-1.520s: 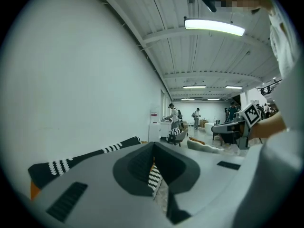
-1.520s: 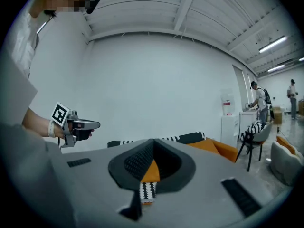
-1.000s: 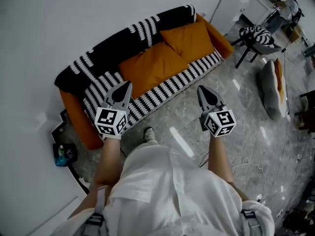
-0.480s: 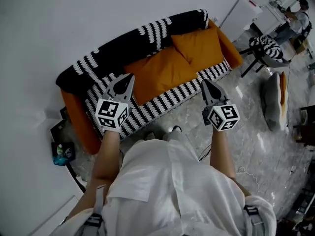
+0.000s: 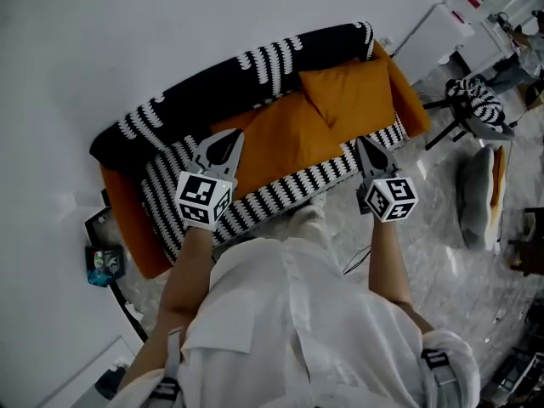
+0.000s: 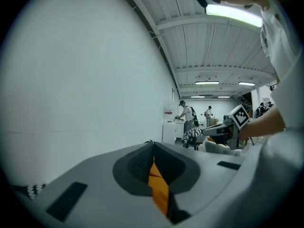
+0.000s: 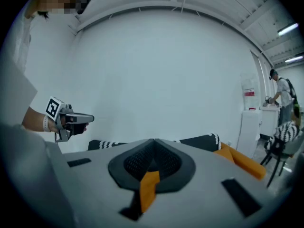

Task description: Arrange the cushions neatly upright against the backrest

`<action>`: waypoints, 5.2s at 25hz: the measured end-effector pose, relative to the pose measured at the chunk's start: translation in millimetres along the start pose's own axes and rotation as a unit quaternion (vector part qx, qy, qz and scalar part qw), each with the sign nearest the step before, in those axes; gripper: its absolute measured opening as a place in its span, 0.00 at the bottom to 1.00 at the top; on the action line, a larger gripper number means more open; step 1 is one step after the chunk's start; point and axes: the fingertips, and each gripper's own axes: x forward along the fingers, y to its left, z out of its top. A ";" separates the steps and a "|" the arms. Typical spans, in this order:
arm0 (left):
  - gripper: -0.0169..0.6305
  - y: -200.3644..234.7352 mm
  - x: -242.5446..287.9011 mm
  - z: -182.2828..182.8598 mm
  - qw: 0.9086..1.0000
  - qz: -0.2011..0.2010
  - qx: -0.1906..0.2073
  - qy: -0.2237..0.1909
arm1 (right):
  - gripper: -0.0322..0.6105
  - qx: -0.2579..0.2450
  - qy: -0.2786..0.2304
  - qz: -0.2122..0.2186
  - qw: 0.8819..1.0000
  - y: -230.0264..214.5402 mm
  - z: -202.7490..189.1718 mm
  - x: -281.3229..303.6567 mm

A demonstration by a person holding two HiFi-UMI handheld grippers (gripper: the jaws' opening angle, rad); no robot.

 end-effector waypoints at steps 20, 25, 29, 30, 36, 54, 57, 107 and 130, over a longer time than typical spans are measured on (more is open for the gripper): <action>0.14 -1.2 306.4 -87.5 0.985 0.078 -0.078 0.135 | 0.23 -0.077 0.208 0.147 0.964 -273.6 -106.6 238.4; 0.14 2.1 349.3 -107.4 0.980 0.078 -0.089 0.161 | 0.26 -0.157 0.279 0.201 0.926 -296.4 -151.2 287.7; 0.15 10.7 380.5 -128.6 0.975 0.081 -0.091 0.186 | 0.28 -0.223 0.333 0.238 0.885 -306.1 -185.9 321.0; 0.15 13.0 386.6 -133.4 0.974 0.081 -0.094 0.191 | 0.29 -0.239 0.344 0.250 0.873 -305.0 -193.3 327.4; 0.15 22.3 415.9 -148.7 0.971 0.071 -0.095 0.209 | 0.34 -0.328 0.401 0.313 0.796 -302.5 -235.2 358.3; 0.15 38.1 419.1 -165.1 0.961 0.096 -0.120 0.231 | 0.40 -0.498 0.479 0.361 0.627 -337.2 -328.1 386.1; 0.15 39.9 416.4 -164.7 0.960 0.102 -0.124 0.228 | 0.28 -0.504 0.482 0.355 0.622 -338.4 -328.6 386.1; 0.59 29.3 365.6 -53.3 0.972 0.095 -0.067 0.203 | 0.07 -0.620 0.328 0.327 0.633 -219.7 -7.8 333.8; 0.27 83.4 155.3 -163.7 0.944 0.140 -0.071 0.289 | 0.11 -0.562 0.319 0.429 0.631 10.6 -123.0 302.2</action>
